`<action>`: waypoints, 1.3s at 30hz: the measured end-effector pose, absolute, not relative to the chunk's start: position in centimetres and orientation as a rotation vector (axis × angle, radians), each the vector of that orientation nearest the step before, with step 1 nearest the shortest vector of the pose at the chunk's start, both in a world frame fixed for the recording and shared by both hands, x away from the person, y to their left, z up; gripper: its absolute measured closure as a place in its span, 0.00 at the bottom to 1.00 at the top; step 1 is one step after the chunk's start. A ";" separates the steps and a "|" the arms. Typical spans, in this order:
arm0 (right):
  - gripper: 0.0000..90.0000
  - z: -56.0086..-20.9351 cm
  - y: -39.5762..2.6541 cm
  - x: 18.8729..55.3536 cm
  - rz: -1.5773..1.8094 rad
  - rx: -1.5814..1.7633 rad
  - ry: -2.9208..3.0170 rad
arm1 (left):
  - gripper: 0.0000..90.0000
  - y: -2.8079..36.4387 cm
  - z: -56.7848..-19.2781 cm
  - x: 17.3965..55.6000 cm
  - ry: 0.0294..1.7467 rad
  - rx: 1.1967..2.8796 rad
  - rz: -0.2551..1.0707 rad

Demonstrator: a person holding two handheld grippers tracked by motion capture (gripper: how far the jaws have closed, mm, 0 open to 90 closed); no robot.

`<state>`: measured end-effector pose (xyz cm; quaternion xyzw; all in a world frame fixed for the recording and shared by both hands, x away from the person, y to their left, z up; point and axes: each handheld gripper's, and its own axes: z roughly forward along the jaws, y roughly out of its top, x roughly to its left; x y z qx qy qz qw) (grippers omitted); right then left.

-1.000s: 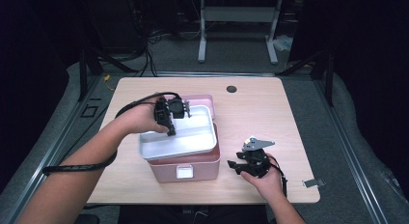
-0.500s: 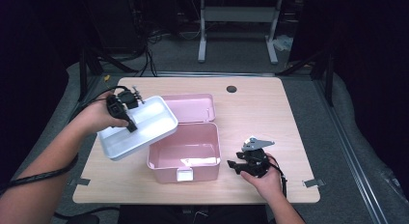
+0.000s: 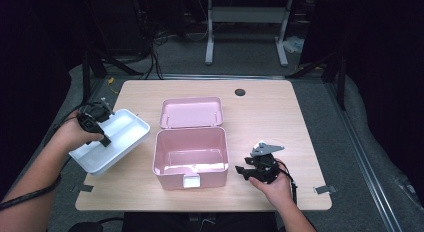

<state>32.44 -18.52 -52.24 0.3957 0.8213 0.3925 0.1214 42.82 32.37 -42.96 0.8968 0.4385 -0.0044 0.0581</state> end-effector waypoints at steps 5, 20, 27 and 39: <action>0.53 -52.2 -18.6 32.4 1.148 1.157 2.395 | 0.99 31.6 -46.1 43.1 1.327 2.741 -0.073; 0.53 -52.3 -18.6 32.5 1.144 1.153 2.401 | 0.96 29.9 -51.7 42.3 1.339 2.730 -0.103; 0.51 -52.3 -18.3 32.5 1.123 1.130 2.410 | 0.77 30.3 -52.0 40.1 1.354 2.604 -0.041; 0.47 -51.9 -17.4 32.2 1.047 1.056 2.427 | 0.49 32.2 -51.6 38.3 1.360 2.454 0.020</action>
